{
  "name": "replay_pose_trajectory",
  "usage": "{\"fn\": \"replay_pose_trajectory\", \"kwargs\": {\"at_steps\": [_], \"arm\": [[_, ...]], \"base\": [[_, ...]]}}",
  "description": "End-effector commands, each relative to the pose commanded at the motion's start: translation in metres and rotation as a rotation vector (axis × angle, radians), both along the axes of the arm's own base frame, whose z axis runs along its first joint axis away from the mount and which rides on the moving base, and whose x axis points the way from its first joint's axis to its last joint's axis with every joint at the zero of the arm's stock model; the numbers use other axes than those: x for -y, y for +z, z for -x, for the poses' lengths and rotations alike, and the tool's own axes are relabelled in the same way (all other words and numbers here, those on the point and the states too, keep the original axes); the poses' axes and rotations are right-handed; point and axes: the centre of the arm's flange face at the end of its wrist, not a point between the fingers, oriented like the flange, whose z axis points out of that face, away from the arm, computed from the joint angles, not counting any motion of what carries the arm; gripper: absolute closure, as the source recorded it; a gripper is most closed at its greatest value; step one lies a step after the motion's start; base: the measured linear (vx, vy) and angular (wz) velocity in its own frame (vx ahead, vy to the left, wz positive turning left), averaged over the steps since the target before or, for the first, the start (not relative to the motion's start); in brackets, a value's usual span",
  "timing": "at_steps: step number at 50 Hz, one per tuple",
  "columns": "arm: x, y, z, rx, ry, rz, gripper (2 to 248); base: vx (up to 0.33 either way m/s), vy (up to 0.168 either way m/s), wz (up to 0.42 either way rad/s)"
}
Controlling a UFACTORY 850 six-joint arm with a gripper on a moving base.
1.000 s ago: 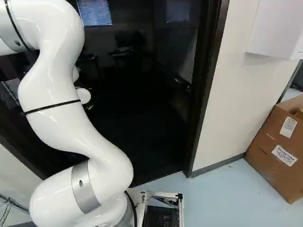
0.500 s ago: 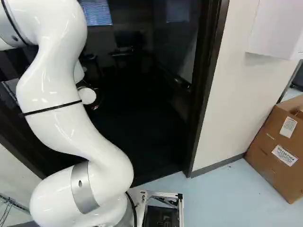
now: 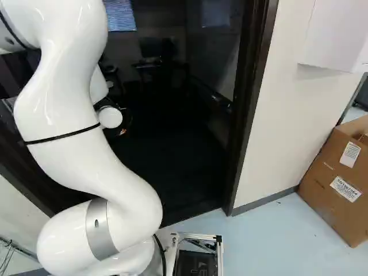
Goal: Open the door and move inside
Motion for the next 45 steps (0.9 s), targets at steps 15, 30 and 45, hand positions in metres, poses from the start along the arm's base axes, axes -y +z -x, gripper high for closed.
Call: {"fn": "replay_pose_trajectory", "kwargs": {"at_steps": [15,30,45], "arm": [[0.025,0.001,0.008,-0.007,-0.037,0.004,3],[0.036,0.002,0.01,-0.009,-0.055,0.004,3],[0.05,0.002,0.014,-0.015,-0.089,0.001,3]], "base": [[0.0,0.0,0.0],[0.0,0.0,0.0],[0.0,0.0,0.0]]}}
